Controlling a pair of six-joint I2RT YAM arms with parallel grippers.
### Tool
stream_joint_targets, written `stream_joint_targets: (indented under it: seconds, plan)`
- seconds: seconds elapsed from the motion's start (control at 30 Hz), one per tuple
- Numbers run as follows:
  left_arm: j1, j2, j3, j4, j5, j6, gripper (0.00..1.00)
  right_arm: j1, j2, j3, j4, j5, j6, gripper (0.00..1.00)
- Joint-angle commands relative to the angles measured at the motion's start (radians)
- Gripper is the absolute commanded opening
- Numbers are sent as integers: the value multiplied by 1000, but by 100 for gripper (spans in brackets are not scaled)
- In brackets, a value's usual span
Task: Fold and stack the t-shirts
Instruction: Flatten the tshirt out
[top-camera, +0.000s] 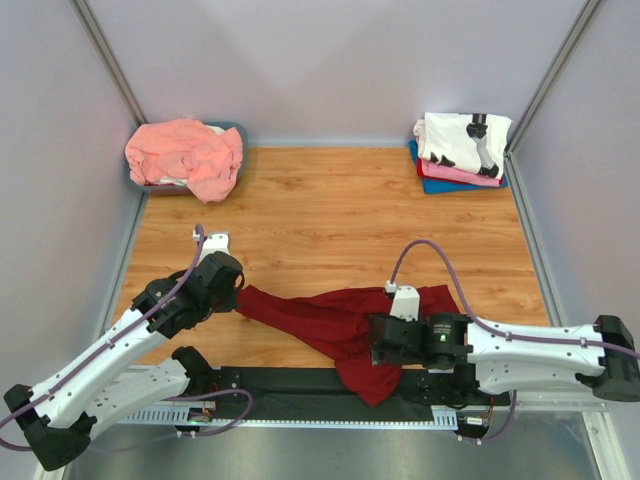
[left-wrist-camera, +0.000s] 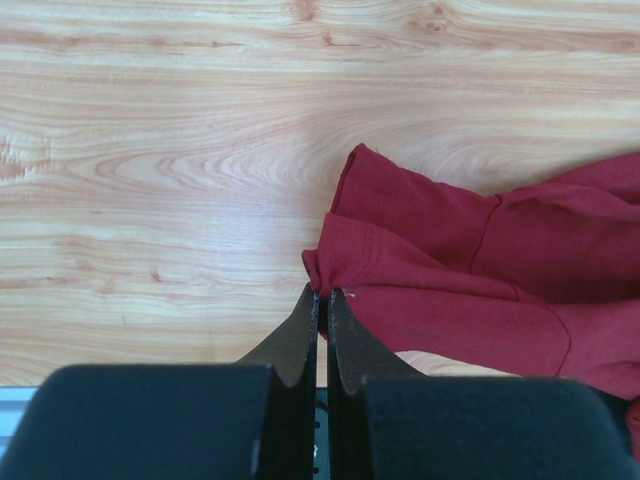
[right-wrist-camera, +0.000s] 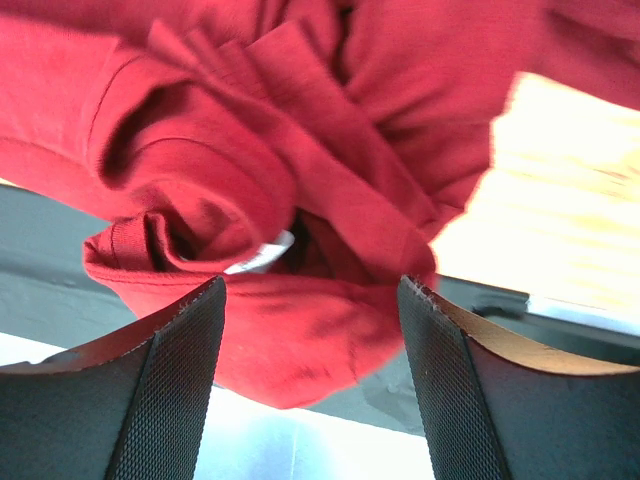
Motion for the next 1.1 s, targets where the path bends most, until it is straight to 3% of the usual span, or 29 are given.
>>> stream_joint_targets:
  seconds: [0.0,0.17,0.4,0.5,0.53,0.6,0.67,0.8,0.9,1.0,1.07]
  plan:
    - [9,0,23,18,-1,30,0,10,-119,-14,-98,119,168,71]
    - [12,-6,19,28,1,34,0,8,-164,-49,-175,121,259,69]
    - [15,-3,16,31,1,37,0,10,-89,-96,-41,96,237,58]
    - [13,-8,16,35,1,39,0,8,-69,-99,-12,127,228,42]
    - [16,-8,16,35,1,39,0,7,-70,-94,-12,147,224,24]
    - [16,-9,22,33,2,43,0,8,-81,-60,-16,167,201,6]
    - [18,-15,42,28,7,50,0,8,-111,-24,-15,213,164,0]
    - [16,-37,129,-21,-21,71,0,1,-177,119,-56,329,46,0]
    - [18,-34,281,-86,-85,115,0,-30,-185,315,-179,457,-22,0]
    - [18,-2,495,-162,-183,192,0,-80,-141,562,-353,601,-152,0]
    - [16,23,663,-177,-203,250,0,-101,-124,734,-377,678,-232,0]
